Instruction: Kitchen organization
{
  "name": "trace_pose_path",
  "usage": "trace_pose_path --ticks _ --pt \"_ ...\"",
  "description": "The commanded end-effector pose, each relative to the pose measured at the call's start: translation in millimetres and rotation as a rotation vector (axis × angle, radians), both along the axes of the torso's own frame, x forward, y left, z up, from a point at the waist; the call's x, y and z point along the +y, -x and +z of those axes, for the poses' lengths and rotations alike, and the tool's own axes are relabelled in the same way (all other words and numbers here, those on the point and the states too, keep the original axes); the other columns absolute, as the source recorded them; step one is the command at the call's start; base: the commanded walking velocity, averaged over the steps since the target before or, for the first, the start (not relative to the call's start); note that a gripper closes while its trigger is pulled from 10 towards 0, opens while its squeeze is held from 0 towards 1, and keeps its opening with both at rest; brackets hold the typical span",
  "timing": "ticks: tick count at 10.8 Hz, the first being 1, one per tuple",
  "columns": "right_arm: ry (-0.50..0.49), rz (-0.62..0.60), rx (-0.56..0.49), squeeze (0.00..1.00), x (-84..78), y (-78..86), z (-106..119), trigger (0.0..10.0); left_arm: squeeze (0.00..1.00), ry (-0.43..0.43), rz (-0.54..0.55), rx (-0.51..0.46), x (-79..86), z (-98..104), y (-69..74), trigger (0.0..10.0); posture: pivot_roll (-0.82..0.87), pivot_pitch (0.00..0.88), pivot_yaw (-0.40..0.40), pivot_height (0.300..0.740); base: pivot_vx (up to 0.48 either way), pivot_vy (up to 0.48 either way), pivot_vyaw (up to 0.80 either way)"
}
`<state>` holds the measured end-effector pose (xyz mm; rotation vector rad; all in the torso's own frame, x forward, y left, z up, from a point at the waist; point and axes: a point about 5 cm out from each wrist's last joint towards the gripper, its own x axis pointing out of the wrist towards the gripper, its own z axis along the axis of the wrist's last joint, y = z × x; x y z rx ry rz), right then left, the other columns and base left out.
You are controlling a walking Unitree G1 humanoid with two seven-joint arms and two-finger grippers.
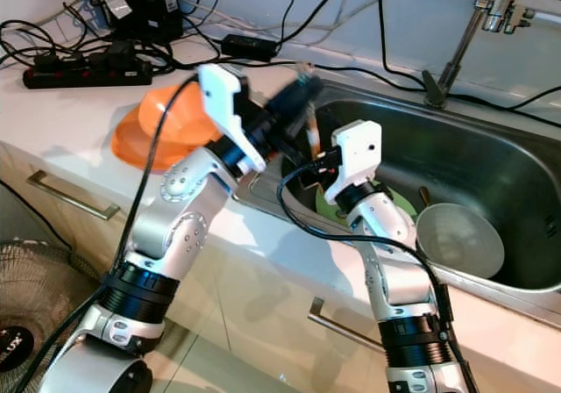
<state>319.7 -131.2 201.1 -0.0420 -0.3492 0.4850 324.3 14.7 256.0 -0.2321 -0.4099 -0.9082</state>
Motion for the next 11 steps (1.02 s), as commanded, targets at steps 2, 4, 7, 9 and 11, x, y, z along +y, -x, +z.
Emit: trace_pose_path --ticks 2,4,7,9,11 --pt "0.002 -0.021 0.023 0.00 -0.3 -1.2 -6.4 7.2 0.00 -0.015 -0.047 0.005 -4.1 -1.2 6.3 10.0 0.09 0.051 0.002 0.740 0.000 0.000 0.00" --pt "0.004 -0.029 0.021 0.00 -3.1 -1.3 -6.6 0.0 0.00 -0.022 -0.052 0.004 -5.0 -1.0 7.0 10.0 0.09 0.053 0.004 0.740 0.000 0.000 0.00" --pt "0.006 -0.044 0.026 0.00 -3.5 -2.5 -8.3 0.0 0.00 -0.030 -0.052 0.003 -4.8 -0.5 7.4 10.0 0.09 0.057 0.002 0.740 0.000 0.000 0.00" --pt "0.010 -0.049 0.027 0.00 -5.3 -2.9 -8.9 0.0 0.00 -0.030 -0.049 0.002 -4.5 -0.4 7.3 10.0 0.09 0.058 0.003 0.740 0.000 0.000 0.00" --pt "0.014 -0.054 0.029 0.00 -6.1 -2.0 -10.7 0.0 0.00 -0.044 -0.030 -0.013 -4.4 0.8 6.4 10.0 0.09 0.057 0.005 0.740 0.000 0.000 0.00"
